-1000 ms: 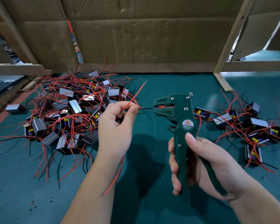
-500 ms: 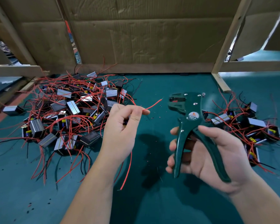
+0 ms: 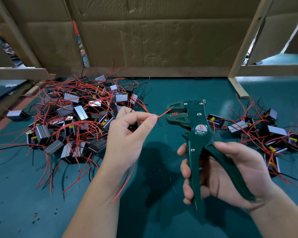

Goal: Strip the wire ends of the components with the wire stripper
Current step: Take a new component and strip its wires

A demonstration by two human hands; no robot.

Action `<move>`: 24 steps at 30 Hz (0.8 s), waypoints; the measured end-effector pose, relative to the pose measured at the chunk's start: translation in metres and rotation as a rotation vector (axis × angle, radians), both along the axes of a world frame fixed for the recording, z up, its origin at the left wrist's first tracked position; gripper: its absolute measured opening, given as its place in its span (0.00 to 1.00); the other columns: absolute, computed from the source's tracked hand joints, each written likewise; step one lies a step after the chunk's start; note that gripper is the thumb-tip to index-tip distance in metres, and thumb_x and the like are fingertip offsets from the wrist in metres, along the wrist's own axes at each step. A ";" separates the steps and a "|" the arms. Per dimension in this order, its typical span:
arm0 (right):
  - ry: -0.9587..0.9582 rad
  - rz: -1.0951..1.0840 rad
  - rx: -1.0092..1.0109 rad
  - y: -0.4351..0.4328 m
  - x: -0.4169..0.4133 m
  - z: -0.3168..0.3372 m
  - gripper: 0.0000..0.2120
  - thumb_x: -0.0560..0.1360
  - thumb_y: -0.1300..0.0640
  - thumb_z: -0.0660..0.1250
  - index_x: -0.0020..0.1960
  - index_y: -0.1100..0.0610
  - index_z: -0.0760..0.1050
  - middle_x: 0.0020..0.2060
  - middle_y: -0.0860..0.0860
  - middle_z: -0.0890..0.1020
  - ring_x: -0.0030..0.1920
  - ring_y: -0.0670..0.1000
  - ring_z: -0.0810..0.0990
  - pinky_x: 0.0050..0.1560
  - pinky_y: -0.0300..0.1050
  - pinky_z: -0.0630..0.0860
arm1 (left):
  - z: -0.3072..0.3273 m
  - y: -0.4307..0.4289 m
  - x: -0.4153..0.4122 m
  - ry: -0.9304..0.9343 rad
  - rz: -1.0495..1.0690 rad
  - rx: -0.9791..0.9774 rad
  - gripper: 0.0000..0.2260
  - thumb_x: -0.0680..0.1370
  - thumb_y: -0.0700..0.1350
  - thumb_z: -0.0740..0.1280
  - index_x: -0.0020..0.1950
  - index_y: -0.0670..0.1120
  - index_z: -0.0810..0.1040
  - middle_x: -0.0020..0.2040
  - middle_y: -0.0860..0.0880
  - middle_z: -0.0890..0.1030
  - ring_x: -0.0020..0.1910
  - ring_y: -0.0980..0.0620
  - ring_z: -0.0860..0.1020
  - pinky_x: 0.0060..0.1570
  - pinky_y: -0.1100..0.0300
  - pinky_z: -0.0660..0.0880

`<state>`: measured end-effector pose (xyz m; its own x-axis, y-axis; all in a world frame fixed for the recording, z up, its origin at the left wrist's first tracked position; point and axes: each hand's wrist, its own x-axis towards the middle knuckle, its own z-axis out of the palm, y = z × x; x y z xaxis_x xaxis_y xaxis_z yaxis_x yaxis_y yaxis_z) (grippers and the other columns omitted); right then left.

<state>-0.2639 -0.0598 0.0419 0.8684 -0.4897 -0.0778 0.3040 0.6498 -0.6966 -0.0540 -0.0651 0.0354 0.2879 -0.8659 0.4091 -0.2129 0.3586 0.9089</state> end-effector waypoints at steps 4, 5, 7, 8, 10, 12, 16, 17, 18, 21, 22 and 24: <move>0.023 0.010 -0.011 -0.002 -0.004 0.002 0.26 0.71 0.49 0.70 0.61 0.65 0.74 0.45 0.65 0.77 0.43 0.66 0.79 0.50 0.64 0.74 | 0.000 0.001 0.002 -0.101 0.019 -0.002 0.04 0.72 0.47 0.69 0.39 0.56 0.81 0.38 0.52 0.67 0.37 0.63 0.67 0.41 0.73 0.64; 0.034 0.010 -0.016 -0.002 -0.005 0.002 0.26 0.70 0.49 0.70 0.61 0.65 0.74 0.45 0.65 0.77 0.43 0.67 0.78 0.49 0.64 0.74 | 0.000 0.001 0.004 -0.140 0.024 -0.003 0.04 0.73 0.48 0.68 0.39 0.56 0.80 0.38 0.53 0.67 0.37 0.64 0.68 0.42 0.74 0.63; 0.061 0.006 -0.031 -0.002 -0.007 0.003 0.26 0.70 0.49 0.71 0.60 0.65 0.74 0.44 0.65 0.77 0.42 0.67 0.78 0.49 0.64 0.74 | 0.000 0.002 0.006 -0.240 0.051 -0.019 0.04 0.74 0.48 0.68 0.41 0.58 0.79 0.39 0.53 0.67 0.39 0.64 0.68 0.43 0.75 0.63; 0.077 0.001 -0.038 -0.002 -0.008 0.003 0.27 0.69 0.48 0.71 0.60 0.65 0.74 0.44 0.65 0.77 0.42 0.67 0.78 0.48 0.64 0.74 | -0.001 0.002 0.007 -0.301 0.072 -0.037 0.04 0.75 0.48 0.68 0.42 0.58 0.78 0.40 0.54 0.66 0.39 0.63 0.69 0.44 0.74 0.64; 0.112 -0.016 -0.045 -0.002 -0.009 0.003 0.27 0.67 0.48 0.73 0.59 0.65 0.75 0.43 0.65 0.78 0.41 0.67 0.78 0.46 0.64 0.74 | -0.002 0.002 0.008 -0.406 0.118 -0.080 0.03 0.76 0.47 0.67 0.44 0.56 0.78 0.41 0.54 0.66 0.41 0.60 0.69 0.46 0.69 0.65; 0.136 -0.029 -0.049 -0.002 -0.008 0.004 0.27 0.66 0.48 0.74 0.58 0.64 0.76 0.42 0.65 0.78 0.40 0.67 0.79 0.45 0.63 0.75 | -0.003 0.001 0.007 -0.474 0.169 -0.104 0.03 0.76 0.45 0.67 0.46 0.50 0.81 0.41 0.52 0.66 0.44 0.51 0.70 0.49 0.58 0.69; 0.162 -0.039 -0.055 0.000 -0.006 0.003 0.26 0.65 0.48 0.75 0.56 0.63 0.78 0.42 0.64 0.79 0.39 0.66 0.79 0.43 0.62 0.75 | -0.003 0.002 0.005 -0.565 0.259 -0.174 0.05 0.76 0.42 0.68 0.46 0.43 0.83 0.41 0.48 0.66 0.43 0.46 0.69 0.47 0.47 0.70; 0.169 -0.045 -0.057 0.001 -0.005 0.003 0.25 0.65 0.48 0.75 0.56 0.63 0.78 0.41 0.64 0.79 0.39 0.66 0.80 0.43 0.61 0.76 | -0.003 0.002 0.004 -0.576 0.270 -0.189 0.05 0.76 0.42 0.68 0.46 0.43 0.83 0.41 0.48 0.66 0.43 0.46 0.69 0.47 0.48 0.70; 0.176 -0.051 -0.060 0.001 -0.005 0.002 0.25 0.65 0.48 0.75 0.56 0.63 0.78 0.41 0.64 0.79 0.38 0.66 0.80 0.43 0.61 0.76 | -0.003 0.002 0.004 -0.585 0.279 -0.205 0.04 0.76 0.41 0.68 0.46 0.43 0.83 0.41 0.47 0.66 0.43 0.45 0.68 0.46 0.48 0.70; 0.191 -0.069 -0.079 0.001 -0.005 0.001 0.24 0.66 0.48 0.74 0.55 0.62 0.78 0.41 0.63 0.79 0.38 0.65 0.80 0.44 0.61 0.76 | -0.003 0.002 0.003 -0.601 0.294 -0.237 0.04 0.76 0.40 0.69 0.46 0.42 0.83 0.41 0.47 0.67 0.42 0.44 0.69 0.44 0.48 0.69; 0.194 -0.073 -0.087 0.001 -0.005 0.001 0.23 0.66 0.48 0.74 0.55 0.61 0.78 0.41 0.63 0.79 0.38 0.65 0.80 0.44 0.61 0.76 | -0.003 0.003 0.003 -0.601 0.298 -0.241 0.04 0.76 0.40 0.69 0.46 0.42 0.83 0.41 0.46 0.67 0.42 0.44 0.68 0.44 0.48 0.70; 0.189 -0.073 -0.091 0.001 -0.004 0.001 0.23 0.66 0.48 0.74 0.55 0.61 0.78 0.41 0.62 0.79 0.38 0.65 0.80 0.44 0.61 0.76 | -0.003 0.003 0.002 -0.595 0.305 -0.243 0.04 0.76 0.41 0.69 0.46 0.42 0.83 0.41 0.46 0.67 0.41 0.44 0.68 0.44 0.47 0.70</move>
<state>-0.2683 -0.0589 0.0433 0.8046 -0.5632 -0.1884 0.2064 0.5626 -0.8005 -0.0523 -0.0623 0.0328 0.1703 -0.6467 0.7435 -0.7713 0.3821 0.5090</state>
